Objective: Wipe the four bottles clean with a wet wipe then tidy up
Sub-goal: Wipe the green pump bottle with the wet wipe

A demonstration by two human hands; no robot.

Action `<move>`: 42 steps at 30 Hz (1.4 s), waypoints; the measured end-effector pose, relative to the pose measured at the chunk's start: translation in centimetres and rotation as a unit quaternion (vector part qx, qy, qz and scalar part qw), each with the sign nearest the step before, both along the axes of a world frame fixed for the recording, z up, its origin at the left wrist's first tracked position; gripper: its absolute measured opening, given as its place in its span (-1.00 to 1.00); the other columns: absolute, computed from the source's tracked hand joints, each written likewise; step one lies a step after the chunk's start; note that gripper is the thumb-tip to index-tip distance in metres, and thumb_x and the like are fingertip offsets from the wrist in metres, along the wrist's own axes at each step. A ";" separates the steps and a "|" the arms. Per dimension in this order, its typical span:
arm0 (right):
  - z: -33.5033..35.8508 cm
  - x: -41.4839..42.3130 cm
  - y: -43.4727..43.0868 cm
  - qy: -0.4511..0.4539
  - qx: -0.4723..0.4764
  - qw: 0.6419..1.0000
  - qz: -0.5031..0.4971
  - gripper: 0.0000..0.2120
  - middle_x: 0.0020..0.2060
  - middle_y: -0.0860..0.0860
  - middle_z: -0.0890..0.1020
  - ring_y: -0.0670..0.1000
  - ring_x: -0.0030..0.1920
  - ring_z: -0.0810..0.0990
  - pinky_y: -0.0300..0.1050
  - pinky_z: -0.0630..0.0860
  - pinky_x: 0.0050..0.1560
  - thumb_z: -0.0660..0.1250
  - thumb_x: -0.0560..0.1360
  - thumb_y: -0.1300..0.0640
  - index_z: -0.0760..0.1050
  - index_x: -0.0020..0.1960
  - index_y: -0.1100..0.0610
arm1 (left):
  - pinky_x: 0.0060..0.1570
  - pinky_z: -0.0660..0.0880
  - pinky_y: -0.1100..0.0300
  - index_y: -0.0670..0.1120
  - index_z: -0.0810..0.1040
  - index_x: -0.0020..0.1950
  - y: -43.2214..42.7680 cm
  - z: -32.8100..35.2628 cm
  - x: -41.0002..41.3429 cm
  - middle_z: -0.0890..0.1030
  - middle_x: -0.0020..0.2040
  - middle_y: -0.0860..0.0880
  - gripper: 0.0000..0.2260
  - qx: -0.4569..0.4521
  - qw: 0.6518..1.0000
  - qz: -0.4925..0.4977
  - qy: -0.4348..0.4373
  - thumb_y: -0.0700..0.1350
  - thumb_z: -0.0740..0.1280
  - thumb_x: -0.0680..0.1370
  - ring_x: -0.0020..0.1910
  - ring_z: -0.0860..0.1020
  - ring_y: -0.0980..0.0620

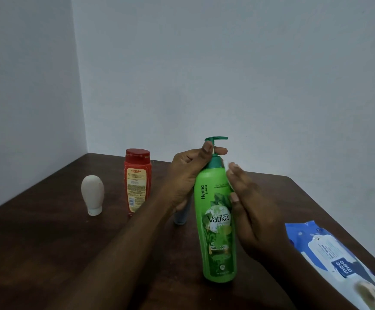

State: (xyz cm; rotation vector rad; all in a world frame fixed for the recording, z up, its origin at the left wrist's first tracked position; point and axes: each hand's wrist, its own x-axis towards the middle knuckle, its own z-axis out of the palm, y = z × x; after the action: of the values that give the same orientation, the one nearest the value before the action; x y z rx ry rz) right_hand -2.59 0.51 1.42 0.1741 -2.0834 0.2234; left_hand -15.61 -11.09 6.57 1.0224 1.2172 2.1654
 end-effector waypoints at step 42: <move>2.7 1.2 -2.2 0.024 0.181 0.983 -0.005 -0.69 0.13 0.26 0.63 0.23 0.15 0.59 0.09 0.48 0.25 0.21 0.59 0.25 0.62 0.20 0.37 | 0.06 0.65 0.08 -0.06 0.78 -0.14 0.3 0.5 1.2 0.77 0.05 -0.08 -0.71 0.034 0.998 -0.009 0.046 0.13 0.51 0.33 -0.03 0.72 -0.03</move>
State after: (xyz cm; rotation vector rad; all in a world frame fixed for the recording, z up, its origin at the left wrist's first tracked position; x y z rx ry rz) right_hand -1.42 -1.69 4.10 0.3825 -2.0604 -0.1671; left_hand -14.36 -10.81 7.04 1.1698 1.1775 2.1799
